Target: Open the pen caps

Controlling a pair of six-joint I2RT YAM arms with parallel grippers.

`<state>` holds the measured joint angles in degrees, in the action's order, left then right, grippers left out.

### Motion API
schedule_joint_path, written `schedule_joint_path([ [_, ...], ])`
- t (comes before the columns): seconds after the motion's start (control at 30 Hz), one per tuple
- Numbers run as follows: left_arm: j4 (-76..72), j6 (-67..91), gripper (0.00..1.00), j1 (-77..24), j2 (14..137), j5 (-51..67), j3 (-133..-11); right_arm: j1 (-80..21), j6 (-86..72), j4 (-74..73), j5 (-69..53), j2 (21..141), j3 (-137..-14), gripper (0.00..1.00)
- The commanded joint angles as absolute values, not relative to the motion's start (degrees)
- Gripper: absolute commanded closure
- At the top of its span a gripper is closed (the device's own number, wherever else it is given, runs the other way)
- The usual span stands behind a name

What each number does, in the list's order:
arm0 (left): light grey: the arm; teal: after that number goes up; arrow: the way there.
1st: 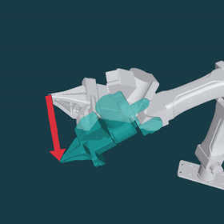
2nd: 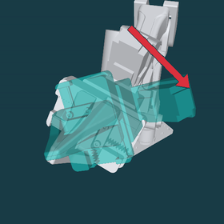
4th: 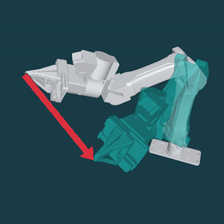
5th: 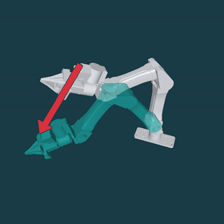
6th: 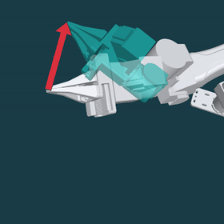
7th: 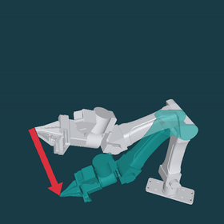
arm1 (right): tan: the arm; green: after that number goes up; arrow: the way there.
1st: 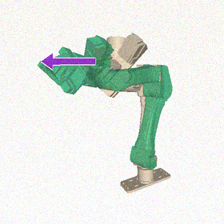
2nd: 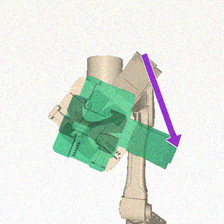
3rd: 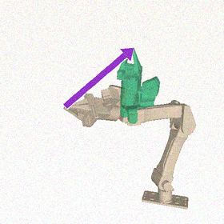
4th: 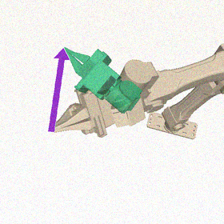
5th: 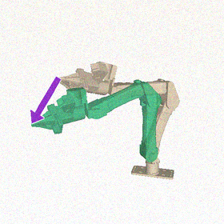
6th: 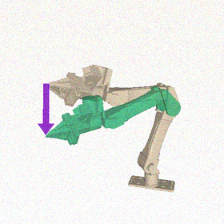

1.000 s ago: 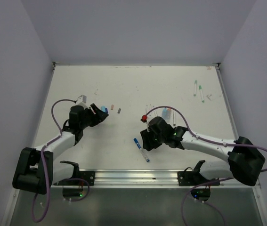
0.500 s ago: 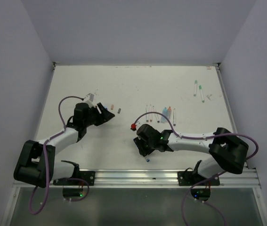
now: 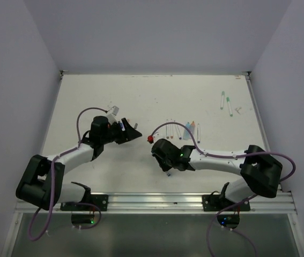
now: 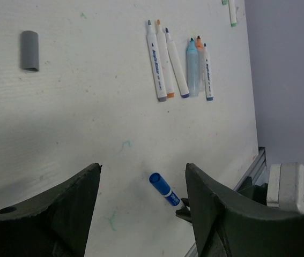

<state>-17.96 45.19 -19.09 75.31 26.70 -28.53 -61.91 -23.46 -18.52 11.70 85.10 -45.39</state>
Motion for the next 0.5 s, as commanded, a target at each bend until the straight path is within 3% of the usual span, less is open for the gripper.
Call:
schedule_joint_path([
  [0.0, -20.31, 48.25, 0.31, -21.27, 76.46, 29.27, -30.67, -61.88, -23.12, -18.64, 15.03, 82.97, -49.39, 1.00],
  [0.23, -20.65, 51.76, 0.32, -23.64, 79.97, 28.30, -30.94, -61.88, -22.41, -17.32, 14.41, 82.18, -51.24, 1.00],
  [0.47, -27.14, 56.16, 0.38, -27.68, 85.33, 29.44, -31.11, -61.79, -21.71, -16.52, 15.03, 81.47, -52.03, 1.00],
])
